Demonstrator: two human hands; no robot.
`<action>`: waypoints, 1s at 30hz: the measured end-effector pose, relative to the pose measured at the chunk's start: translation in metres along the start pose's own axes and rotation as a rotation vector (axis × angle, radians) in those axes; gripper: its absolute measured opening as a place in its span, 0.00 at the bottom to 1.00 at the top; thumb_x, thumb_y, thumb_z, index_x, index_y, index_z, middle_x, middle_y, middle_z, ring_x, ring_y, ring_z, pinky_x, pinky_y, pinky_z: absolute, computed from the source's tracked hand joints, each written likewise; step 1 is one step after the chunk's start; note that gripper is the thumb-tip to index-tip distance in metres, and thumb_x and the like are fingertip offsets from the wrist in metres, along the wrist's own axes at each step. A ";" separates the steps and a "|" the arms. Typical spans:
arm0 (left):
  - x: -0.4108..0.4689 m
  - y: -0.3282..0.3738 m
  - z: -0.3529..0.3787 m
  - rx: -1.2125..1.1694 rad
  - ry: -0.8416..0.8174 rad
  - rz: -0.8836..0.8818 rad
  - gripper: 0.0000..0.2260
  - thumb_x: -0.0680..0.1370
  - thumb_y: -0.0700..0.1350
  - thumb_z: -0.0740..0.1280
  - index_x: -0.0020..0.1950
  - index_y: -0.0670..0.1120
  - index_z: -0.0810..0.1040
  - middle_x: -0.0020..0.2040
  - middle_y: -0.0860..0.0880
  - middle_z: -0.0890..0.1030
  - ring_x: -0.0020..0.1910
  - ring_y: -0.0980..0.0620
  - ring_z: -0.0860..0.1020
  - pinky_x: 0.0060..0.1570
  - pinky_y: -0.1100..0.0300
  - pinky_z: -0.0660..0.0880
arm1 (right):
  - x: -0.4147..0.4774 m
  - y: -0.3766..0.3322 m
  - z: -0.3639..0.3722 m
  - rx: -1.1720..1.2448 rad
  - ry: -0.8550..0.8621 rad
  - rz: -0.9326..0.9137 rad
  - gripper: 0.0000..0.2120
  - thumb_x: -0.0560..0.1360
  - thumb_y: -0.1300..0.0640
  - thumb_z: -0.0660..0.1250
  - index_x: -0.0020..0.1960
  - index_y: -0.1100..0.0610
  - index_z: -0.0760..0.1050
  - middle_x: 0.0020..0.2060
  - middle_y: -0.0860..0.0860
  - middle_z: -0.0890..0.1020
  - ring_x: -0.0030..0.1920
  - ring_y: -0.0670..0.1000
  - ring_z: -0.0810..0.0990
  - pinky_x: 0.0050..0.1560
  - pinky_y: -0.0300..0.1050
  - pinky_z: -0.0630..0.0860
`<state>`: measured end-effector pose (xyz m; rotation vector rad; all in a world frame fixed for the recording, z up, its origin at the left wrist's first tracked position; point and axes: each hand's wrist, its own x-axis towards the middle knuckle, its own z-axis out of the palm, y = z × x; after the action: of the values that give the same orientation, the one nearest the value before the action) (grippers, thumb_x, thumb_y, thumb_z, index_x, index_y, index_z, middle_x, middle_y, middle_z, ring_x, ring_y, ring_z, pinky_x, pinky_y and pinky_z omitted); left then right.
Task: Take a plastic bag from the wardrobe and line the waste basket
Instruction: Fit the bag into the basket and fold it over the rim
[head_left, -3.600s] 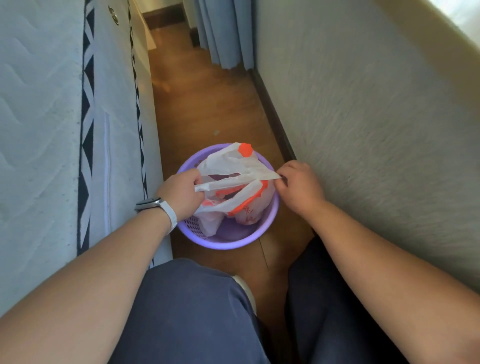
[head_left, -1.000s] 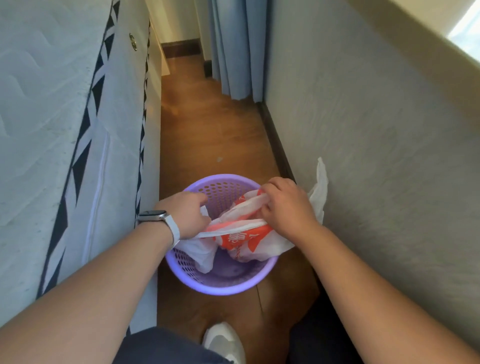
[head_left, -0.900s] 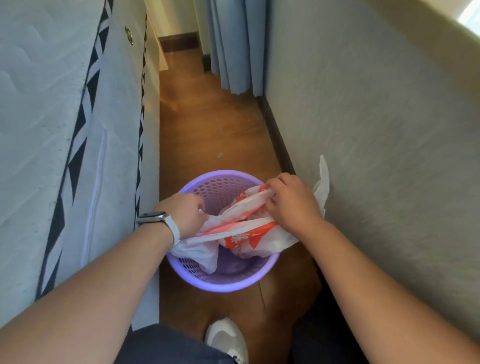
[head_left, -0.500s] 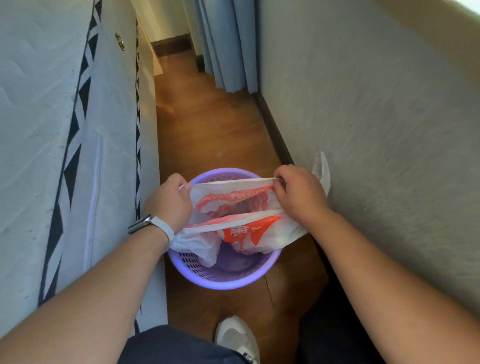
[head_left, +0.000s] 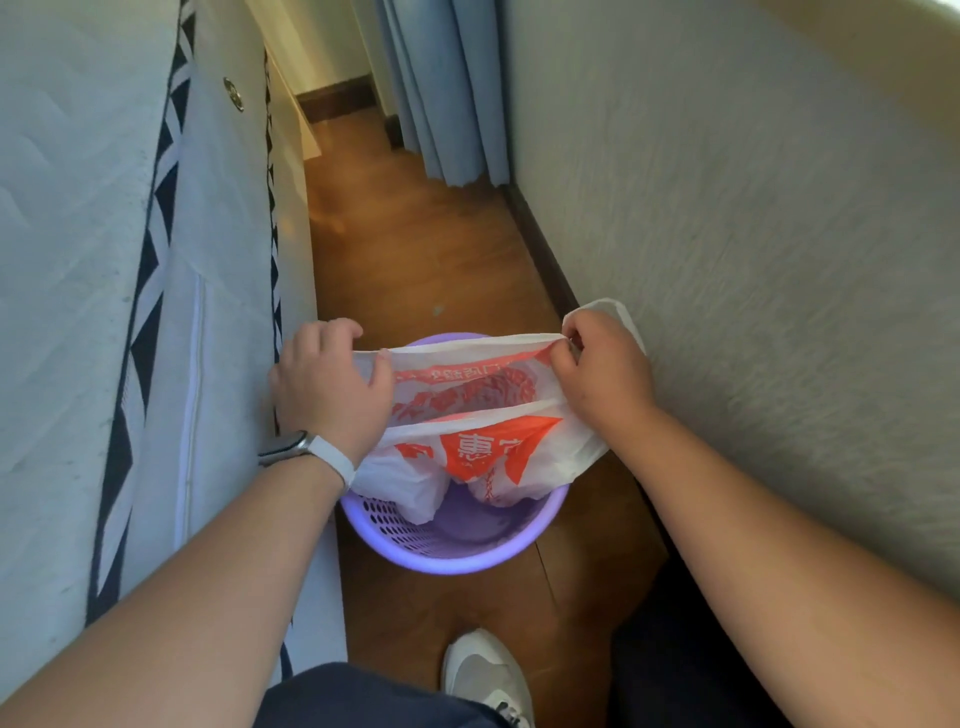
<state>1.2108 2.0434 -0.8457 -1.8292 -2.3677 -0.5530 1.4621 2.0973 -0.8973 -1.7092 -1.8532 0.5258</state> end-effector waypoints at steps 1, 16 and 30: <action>-0.002 0.006 0.001 0.008 0.000 0.127 0.10 0.74 0.48 0.67 0.52 0.45 0.78 0.50 0.43 0.78 0.51 0.40 0.75 0.49 0.48 0.71 | 0.000 -0.004 0.000 0.013 0.003 -0.003 0.03 0.75 0.56 0.63 0.44 0.54 0.73 0.40 0.50 0.76 0.41 0.53 0.74 0.40 0.54 0.76; -0.024 -0.005 0.054 -0.108 -0.643 0.298 0.17 0.74 0.49 0.64 0.64 0.52 0.76 0.64 0.50 0.78 0.64 0.46 0.73 0.64 0.49 0.71 | -0.025 -0.024 0.027 -0.181 -0.375 -0.449 0.09 0.75 0.55 0.62 0.48 0.55 0.80 0.46 0.52 0.82 0.46 0.54 0.79 0.43 0.50 0.77; 0.004 -0.027 0.070 0.042 -0.340 0.179 0.36 0.70 0.54 0.72 0.74 0.49 0.61 0.72 0.46 0.66 0.73 0.44 0.61 0.71 0.46 0.63 | 0.008 -0.021 0.046 -0.279 -0.319 -0.321 0.36 0.72 0.47 0.69 0.76 0.49 0.57 0.72 0.53 0.66 0.72 0.57 0.64 0.73 0.55 0.63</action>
<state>1.1934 2.0652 -0.9155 -2.2388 -2.3485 -0.1833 1.4165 2.1067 -0.9183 -1.5129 -2.4740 0.4430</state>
